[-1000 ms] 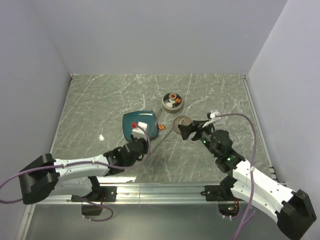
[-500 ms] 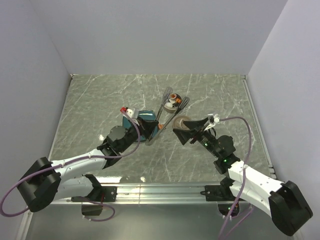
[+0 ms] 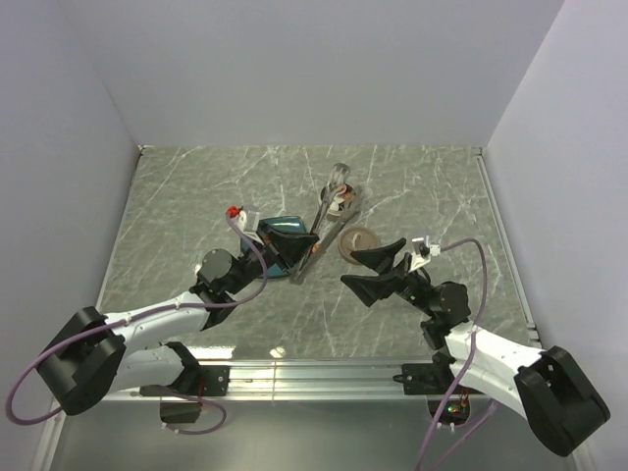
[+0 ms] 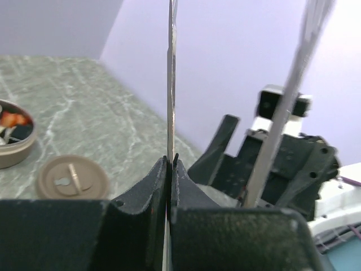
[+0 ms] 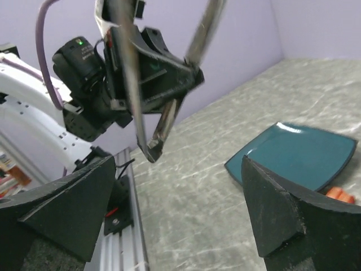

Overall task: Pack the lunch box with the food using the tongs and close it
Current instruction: Pass the clamp from the left arm to the right, then pass the clamp from the right arm to the left

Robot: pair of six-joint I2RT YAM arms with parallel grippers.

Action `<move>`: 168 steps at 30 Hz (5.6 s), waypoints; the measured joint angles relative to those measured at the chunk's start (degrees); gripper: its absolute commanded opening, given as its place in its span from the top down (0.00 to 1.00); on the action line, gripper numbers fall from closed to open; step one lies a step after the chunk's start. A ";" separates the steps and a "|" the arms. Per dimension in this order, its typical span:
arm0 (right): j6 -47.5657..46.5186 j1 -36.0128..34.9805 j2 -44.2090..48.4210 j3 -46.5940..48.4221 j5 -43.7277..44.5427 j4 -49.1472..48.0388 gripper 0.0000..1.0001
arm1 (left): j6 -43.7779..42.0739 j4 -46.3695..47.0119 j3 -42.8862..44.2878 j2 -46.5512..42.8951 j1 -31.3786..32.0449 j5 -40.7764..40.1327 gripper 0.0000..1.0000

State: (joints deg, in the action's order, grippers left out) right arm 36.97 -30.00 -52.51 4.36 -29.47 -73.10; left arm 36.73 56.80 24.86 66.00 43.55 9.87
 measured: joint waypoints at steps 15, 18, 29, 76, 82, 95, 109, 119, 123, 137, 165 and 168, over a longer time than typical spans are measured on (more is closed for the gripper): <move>1.66 0.00 -2.03 0.02 -2.73 -1.01 0.00 | 12.00 15.15 -1.46 9.94 -0.24 13.31 1.00; 1.25 -0.07 1.11 0.37 -2.82 -1.46 0.00 | 14.78 16.00 -1.46 12.26 -0.22 14.97 1.00; 1.07 -0.61 -3.56 4.85 -3.54 -2.14 0.00 | 19.80 15.74 -1.33 18.16 2.29 16.70 0.99; 0.00 -1.88 2.71 1.79 -3.15 -2.36 0.00 | 13.62 16.26 -1.07 12.28 7.96 13.27 1.00; -0.22 -2.73 2.54 2.01 -3.17 -2.38 0.00 | 13.62 16.39 -0.39 13.81 8.94 13.22 1.00; -0.61 -3.52 2.58 1.88 -1.22 -0.96 0.03 | 12.44 19.06 0.70 19.30 10.36 10.54 1.00; -1.62 -4.26 1.49 0.94 0.24 -0.98 0.30 | 4.61 18.43 0.66 19.34 14.10 4.02 0.95; -6.05 -5.14 12.48 0.90 0.04 -0.28 0.65 | -2.93 16.96 -1.77 5.55 14.80 1.07 0.63; -8.41 -4.98 14.19 1.22 0.26 -1.51 0.78 | -5.88 14.32 -1.81 -2.19 14.38 -2.86 0.55; -11.50 -4.98 7.91 5.92 0.28 4.02 0.75 | -15.50 -6.05 0.63 -8.59 14.60 -4.37 0.28; -17.16 -6.10 -3.54 10.80 -5.64 16.72 0.71 | -24.00 -11.72 14.88 3.37 16.06 0.79 0.16; -18.23 -6.84 -3.78 11.08 -6.80 18.10 0.67 | -23.98 -10.19 15.06 4.46 16.06 0.55 0.17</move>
State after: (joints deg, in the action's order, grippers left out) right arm 18.74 -36.84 -56.29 15.44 -36.27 -55.00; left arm 12.75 46.61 39.92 70.46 59.61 10.41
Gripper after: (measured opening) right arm 0.311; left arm 0.834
